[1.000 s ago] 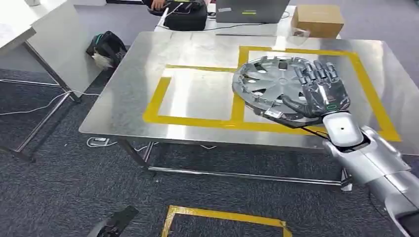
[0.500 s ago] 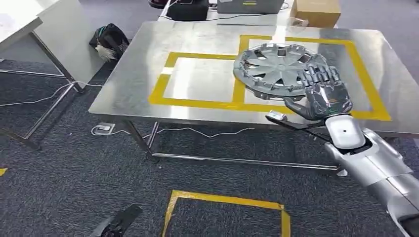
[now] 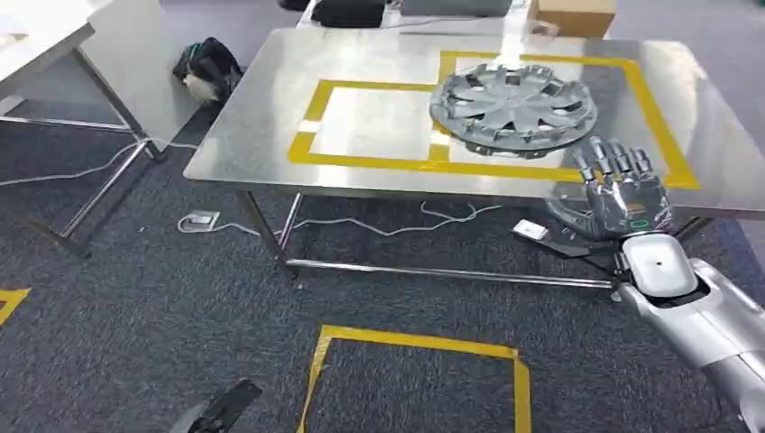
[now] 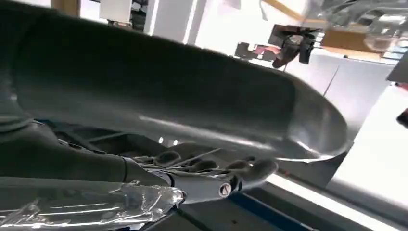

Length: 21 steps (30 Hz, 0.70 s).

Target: Take the parts from the cabinet and place them on the table.

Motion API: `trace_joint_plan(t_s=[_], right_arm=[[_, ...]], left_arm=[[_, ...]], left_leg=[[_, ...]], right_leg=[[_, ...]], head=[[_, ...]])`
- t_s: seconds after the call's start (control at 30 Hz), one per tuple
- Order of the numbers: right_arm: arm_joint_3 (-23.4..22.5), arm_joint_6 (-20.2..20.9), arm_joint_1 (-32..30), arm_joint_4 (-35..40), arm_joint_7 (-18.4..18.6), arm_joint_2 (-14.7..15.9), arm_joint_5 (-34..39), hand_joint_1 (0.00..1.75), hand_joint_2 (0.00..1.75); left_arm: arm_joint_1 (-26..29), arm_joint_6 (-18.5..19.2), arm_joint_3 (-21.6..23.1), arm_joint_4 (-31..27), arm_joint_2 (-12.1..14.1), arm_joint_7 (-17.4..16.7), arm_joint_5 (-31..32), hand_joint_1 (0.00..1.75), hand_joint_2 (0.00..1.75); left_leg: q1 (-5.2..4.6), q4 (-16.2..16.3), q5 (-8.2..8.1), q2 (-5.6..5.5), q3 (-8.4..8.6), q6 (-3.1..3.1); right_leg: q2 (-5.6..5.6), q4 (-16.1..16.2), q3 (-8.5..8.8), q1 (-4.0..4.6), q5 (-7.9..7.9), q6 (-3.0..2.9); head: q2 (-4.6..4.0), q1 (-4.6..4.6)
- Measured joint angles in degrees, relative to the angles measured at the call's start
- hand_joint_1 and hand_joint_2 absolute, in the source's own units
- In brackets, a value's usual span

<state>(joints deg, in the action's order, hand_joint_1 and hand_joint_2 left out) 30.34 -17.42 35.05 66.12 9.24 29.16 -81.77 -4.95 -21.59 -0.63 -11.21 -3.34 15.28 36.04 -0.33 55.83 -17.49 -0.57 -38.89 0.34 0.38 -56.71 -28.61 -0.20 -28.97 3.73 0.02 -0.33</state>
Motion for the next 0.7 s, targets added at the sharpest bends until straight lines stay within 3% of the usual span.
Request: trace_joint_plan(t_s=[0.03,0.07,0.1,0.17,0.2,0.23,0.27,0.3,0.33,0.37,0.4,0.43,0.47,0.5,0.57,0.6,0.63,0.7], right_arm=[[-0.06,0.05,-0.36,0.2,0.02,0.02,0.04,0.0,0.0],[-0.17,0.18,-0.88,0.4,0.0,0.07,0.04,0.0,0.0],[-0.26,0.24,-1.2,0.59,0.0,0.09,0.04,0.0,0.0],[-0.61,0.29,-1.71,1.27,0.0,0.29,0.09,0.0,0.0],[-0.74,0.29,-1.87,1.33,0.0,0.31,0.11,0.0,0.0],[-0.79,0.31,-2.11,1.33,0.0,0.35,0.11,0.0,0.0],[-0.81,0.31,-2.44,1.36,0.0,0.37,0.11,0.0,0.0],[-0.85,0.31,-2.71,1.44,0.0,0.42,0.13,0.0,0.0],[-0.98,0.31,-2.88,1.57,0.0,0.5,0.15,0.0,0.0],[-1.18,0.31,-2.98,1.77,0.0,0.61,0.17,0.0,0.0],[-1.49,0.31,-2.99,2.06,0.0,0.74,0.22,0.0,0.0],[-1.88,0.31,-3.06,2.47,0.02,0.98,0.28,0.0,0.0],[-2.12,0.33,-3.02,2.65,0.05,1.09,0.39,0.0,0.0],[-2.12,0.37,-3.06,2.67,0.02,1.09,0.42,0.0,0.0],[-2.1,0.46,-3.66,2.71,0.0,1.09,0.42,0.0,0.0],[-2.12,0.48,-3.89,2.71,0.0,1.16,0.42,0.0,0.0],[-2.14,0.5,-3.96,2.71,0.0,1.18,0.42,0.0,0.0],[-2.14,0.5,-3.96,2.71,0.0,1.18,0.42,0.0,0.0]], left_arm=[[0.05,0.0,0.0,0.0,0.0,0.0,0.04,0.0,0.0],[0.26,-0.04,0.0,0.0,0.11,0.0,0.07,0.0,0.0],[0.39,-0.11,0.0,0.0,0.11,0.0,0.13,0.0,0.0],[0.32,-0.15,0.0,0.0,-0.02,0.0,0.33,0.0,0.0],[0.25,-0.17,0.02,0.0,-0.09,0.0,0.35,0.0,0.0],[0.22,-0.22,0.0,0.0,-0.09,0.0,0.37,0.0,0.0],[0.24,-0.24,0.0,0.0,-0.09,0.0,0.37,0.0,0.0],[0.23,-0.26,0.0,0.0,-0.07,0.0,0.37,0.0,0.0],[0.18,-0.33,0.0,0.0,-0.07,0.0,0.39,0.0,0.0],[0.09,-0.33,0.0,0.0,-0.06,0.0,0.42,0.0,0.0],[-0.05,-0.33,0.0,0.0,-0.07,0.0,0.42,0.0,0.0],[-0.17,-0.24,0.0,0.0,-0.07,0.0,0.42,0.0,0.0],[-0.35,0.11,0.0,0.0,-0.11,-0.13,0.42,0.0,0.0],[-0.26,0.2,0.0,0.0,-0.2,-0.18,0.42,0.0,0.0],[0.01,0.59,0.0,0.0,-0.31,-0.44,0.42,0.0,0.0],[0.03,0.59,-0.02,0.0,-0.31,-0.44,0.39,0.0,0.0],[0.04,0.59,-0.02,0.0,-0.24,-0.44,0.37,0.0,0.0],[0.04,0.59,-0.02,0.0,-0.24,-0.44,0.37,0.0,0.0]], left_leg=[[0.0,-0.15,0.48,-0.05,-0.17,-0.31],[0.07,-0.09,0.69,-0.12,-0.7,-0.68],[0.05,1.12,-2.58,-0.09,-1.31,-1.16],[0.33,8.77,-10.69,-0.06,-3.17,-1.87],[0.43,13.36,-13.24,-0.05,-4.05,-2.05],[0.47,17.37,-14.21,-0.05,-4.5,-2.16],[0.47,19.11,-13.27,-0.05,-4.07,-2.2],[0.47,18.62,-11.16,-0.04,-2.56,-2.17],[0.48,16.22,-9.01,-0.04,-0.19,-2.05],[0.48,12.3,-8.08,-0.05,3.02,-1.89],[0.51,7.44,-9.15,-0.05,7.01,-1.73],[0.35,1.17,-11.63,-0.11,11.89,-1.39],[0.24,-0.15,-12.28,-0.14,12.07,-0.57],[0.04,-0.44,-11.89,-0.13,11.55,-0.38],[0.05,-0.49,-10.72,-0.03,10.97,0.81],[0.17,-0.52,-10.24,0.12,10.59,1.32],[0.17,-0.5,-10.08,0.11,10.48,1.46],[0.17,-0.5,-10.08,0.11,10.48,1.46]], right_leg=[[-0.01,-0.21,-0.29,0.06,0.35,-0.5],[-0.26,0.02,-1.27,-0.46,1.3,-1.46],[-0.33,-0.01,-1.54,-0.43,1.97,-1.88],[-0.33,-0.06,-3.44,-0.45,3.74,-2.22],[-0.33,-0.08,-4.36,-0.44,4.49,-2.22],[-0.34,-0.13,-5.35,-0.44,5.26,-2.12],[-0.35,-0.13,-6.28,-0.45,5.99,-1.99],[-0.36,-0.14,-7.25,-0.46,6.76,-1.86],[-0.36,-0.16,-8.23,-0.47,7.55,-1.74],[-0.35,-0.15,-9.05,-0.5,8.22,-1.55],[-0.29,-0.25,-9.54,-0.45,8.69,-1.24],[-0.32,-0.46,-10.13,-0.3,9.08,-0.86],[-0.38,-0.33,-10.24,-0.28,9.96,-0.53],[-0.38,0.11,-10.32,-0.42,10.65,-0.23],[-0.33,0.76,-10.47,-0.63,11.75,0.52],[-0.36,-0.01,-11.52,-0.73,10.45,0.64],[-0.38,-0.66,-11.66,-0.71,9.7,0.7],[-0.38,-0.66,-11.66,-0.71,9.7,0.7]], head=[[0.0,-0.06],[0.0,0.0],[0.0,-0.11],[0.0,-0.74],[0.0,-0.7],[0.0,-0.72],[0.0,-0.72],[0.0,-0.72],[0.0,-0.72],[0.0,-0.72],[0.0,-0.74],[0.0,-0.7],[0.02,-0.52],[0.0,-0.65],[0.0,-0.85],[0.0,-0.79],[0.0,-0.68],[0.0,-0.68]])
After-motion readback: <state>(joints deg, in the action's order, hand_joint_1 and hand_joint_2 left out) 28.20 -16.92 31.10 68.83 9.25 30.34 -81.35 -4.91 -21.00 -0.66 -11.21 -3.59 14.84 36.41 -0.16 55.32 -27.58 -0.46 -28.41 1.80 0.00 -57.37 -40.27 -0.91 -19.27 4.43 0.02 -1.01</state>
